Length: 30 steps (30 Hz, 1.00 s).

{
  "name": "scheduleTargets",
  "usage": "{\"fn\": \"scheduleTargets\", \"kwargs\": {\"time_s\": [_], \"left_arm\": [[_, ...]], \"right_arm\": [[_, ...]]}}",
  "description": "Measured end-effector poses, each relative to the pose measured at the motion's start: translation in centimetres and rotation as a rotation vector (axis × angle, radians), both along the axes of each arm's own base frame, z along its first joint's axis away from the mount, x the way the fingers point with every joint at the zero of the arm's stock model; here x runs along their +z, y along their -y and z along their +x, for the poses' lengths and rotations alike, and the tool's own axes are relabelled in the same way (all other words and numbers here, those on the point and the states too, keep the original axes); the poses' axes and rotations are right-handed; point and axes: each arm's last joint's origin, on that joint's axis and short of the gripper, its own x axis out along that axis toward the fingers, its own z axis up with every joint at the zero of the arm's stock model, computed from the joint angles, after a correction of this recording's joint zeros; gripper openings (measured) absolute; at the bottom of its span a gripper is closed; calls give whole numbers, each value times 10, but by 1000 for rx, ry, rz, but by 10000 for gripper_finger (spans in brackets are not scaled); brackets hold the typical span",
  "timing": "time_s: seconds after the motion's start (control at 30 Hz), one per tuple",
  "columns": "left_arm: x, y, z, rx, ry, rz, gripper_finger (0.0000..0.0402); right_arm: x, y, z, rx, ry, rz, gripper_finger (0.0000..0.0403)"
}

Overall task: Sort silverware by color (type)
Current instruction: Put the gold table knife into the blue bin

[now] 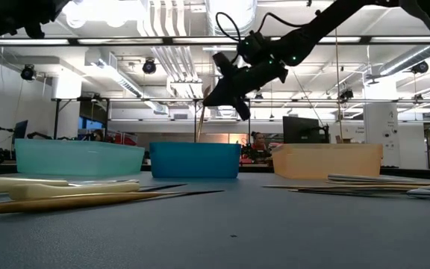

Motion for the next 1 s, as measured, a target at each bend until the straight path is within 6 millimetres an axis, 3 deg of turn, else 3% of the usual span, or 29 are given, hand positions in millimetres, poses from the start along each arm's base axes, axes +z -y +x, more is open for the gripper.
{"fn": "scheduleTargets", "kwargs": {"time_s": [1.0], "left_arm": [[0, 0, 0, 18, -11, 15, 0]], "right_arm": [[-44, 4, 14, 6, -102, -47, 9]]}}
